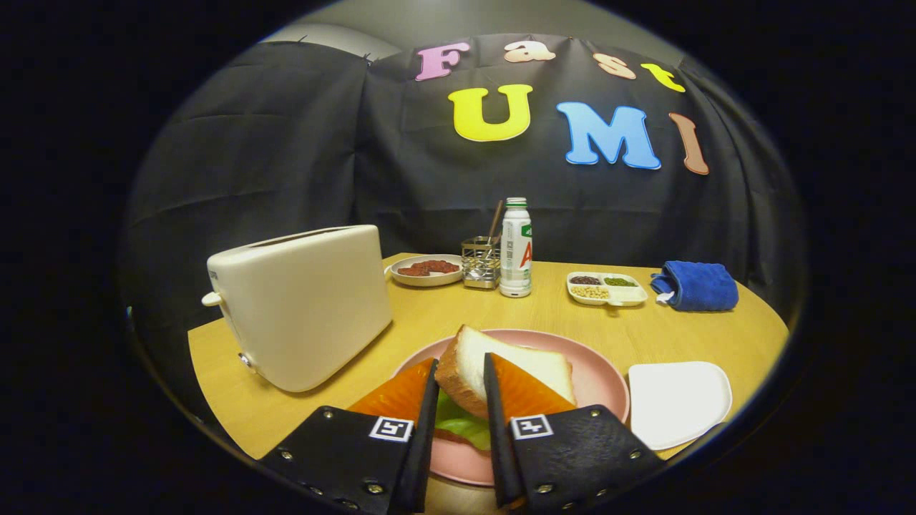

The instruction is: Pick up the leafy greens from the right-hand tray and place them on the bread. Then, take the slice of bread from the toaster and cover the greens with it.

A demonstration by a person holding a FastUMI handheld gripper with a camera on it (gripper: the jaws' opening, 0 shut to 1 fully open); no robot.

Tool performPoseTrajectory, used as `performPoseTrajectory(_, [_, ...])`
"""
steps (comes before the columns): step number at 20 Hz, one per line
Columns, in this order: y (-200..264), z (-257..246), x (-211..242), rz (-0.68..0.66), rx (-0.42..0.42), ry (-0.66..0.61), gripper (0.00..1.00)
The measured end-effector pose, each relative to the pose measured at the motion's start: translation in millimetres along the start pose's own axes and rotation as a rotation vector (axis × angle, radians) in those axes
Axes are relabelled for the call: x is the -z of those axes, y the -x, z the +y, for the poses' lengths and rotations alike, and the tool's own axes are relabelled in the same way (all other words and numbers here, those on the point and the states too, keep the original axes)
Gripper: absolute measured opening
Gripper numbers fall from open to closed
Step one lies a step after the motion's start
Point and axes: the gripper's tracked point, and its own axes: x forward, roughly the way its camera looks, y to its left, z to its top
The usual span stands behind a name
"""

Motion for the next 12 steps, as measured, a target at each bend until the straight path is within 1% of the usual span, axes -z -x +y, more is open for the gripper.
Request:
performPoseTrajectory(2, [-1.9, -0.9, 3.2, 0.019, -0.006, -0.025, 0.48])
performPoseTrajectory(3, [-2.2, -2.4, 3.3, 0.023, -0.005, -0.037, 0.48])
performPoseTrajectory(4, [-0.7, -3.6, 2.4, 0.02, -0.005, -0.054, 0.56])
performPoseTrajectory(7, [1.4, -5.9, -1.1, 0.002, -0.005, -0.08, 0.59])
performPoseTrajectory(8, [0.6, -4.9, -0.7, -0.002, -0.01, -0.077, 0.71])
performPoseTrajectory(9, [1.4, -3.7, -1.3, -0.005, -0.014, -0.07, 0.78])
performPoseTrajectory(10, [-0.4, -3.0, -1.1, -0.01, -0.012, -0.063, 0.95])
performPoseTrajectory(11, [-0.7, -2.8, -2.2, -0.015, -0.013, -0.058, 0.98])
performPoseTrajectory(12, [1.9, -2.4, -3.0, -0.02, -0.014, -0.051, 0.98])
